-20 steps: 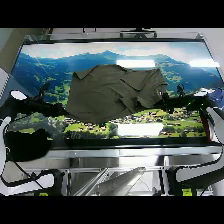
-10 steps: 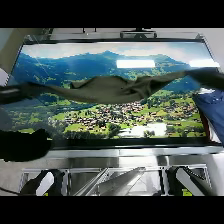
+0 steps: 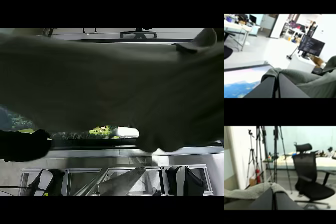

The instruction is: Fold the shirts.

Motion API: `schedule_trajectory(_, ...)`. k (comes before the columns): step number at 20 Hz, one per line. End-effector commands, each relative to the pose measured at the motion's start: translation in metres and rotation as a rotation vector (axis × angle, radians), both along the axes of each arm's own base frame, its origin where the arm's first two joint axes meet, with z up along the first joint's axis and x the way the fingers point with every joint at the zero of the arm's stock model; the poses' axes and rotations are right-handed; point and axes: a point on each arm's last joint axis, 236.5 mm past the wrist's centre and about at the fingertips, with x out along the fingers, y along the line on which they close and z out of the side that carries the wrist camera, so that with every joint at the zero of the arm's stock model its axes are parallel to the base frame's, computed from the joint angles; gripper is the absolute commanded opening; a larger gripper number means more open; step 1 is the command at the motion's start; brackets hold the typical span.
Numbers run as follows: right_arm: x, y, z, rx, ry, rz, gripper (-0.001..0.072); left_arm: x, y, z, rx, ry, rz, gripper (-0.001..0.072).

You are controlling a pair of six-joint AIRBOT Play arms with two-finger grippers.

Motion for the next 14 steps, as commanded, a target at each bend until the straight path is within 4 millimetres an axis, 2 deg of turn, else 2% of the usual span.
schedule_trajectory(1,0.035,0.001,-0.044,0.093,0.164,0.205,0.0017,0.049,-0.008,-0.061,-0.001,0.21,-0.12,0.0025)
schedule_trajectory(2,0.057,-0.006,-0.068,0.149,0.235,0.247,0.0017,0.075,-0.011,-0.094,0.01,0.303,-0.126,0.0025)
schedule_trajectory(3,0.084,-0.014,-0.102,0.198,0.327,0.271,0.0017,0.103,-0.013,-0.134,0.024,0.401,-0.111,0.0025)
schedule_trajectory(5,0.137,-0.024,-0.185,0.275,0.535,0.301,0.0017,0.151,-0.013,-0.214,0.05,0.581,-0.078,0.0025)
schedule_trajectory(7,0.18,-0.019,-0.265,0.355,0.716,0.361,0.0017,0.181,-0.02,-0.286,0.051,0.714,-0.104,0.0025)
schedule_trajectory(9,0.221,-0.016,-0.345,0.474,0.867,0.389,0.0017,0.205,-0.027,-0.345,0.039,0.8,-0.144,0.0025)
schedule_trajectory(11,0.254,-0.018,-0.412,0.609,0.942,0.381,0.0017,0.228,-0.029,-0.394,0.025,0.868,-0.172,0.0025)
schedule_trajectory(13,0.278,-0.021,-0.456,0.772,0.959,0.398,0.0017,0.249,-0.022,-0.431,-0.001,0.922,-0.181,0.0018)
schedule_trajectory(14,0.288,-0.026,-0.47,0.836,0.952,0.399,0.0016,0.259,-0.019,-0.442,-0.015,0.943,-0.18,0.0018)
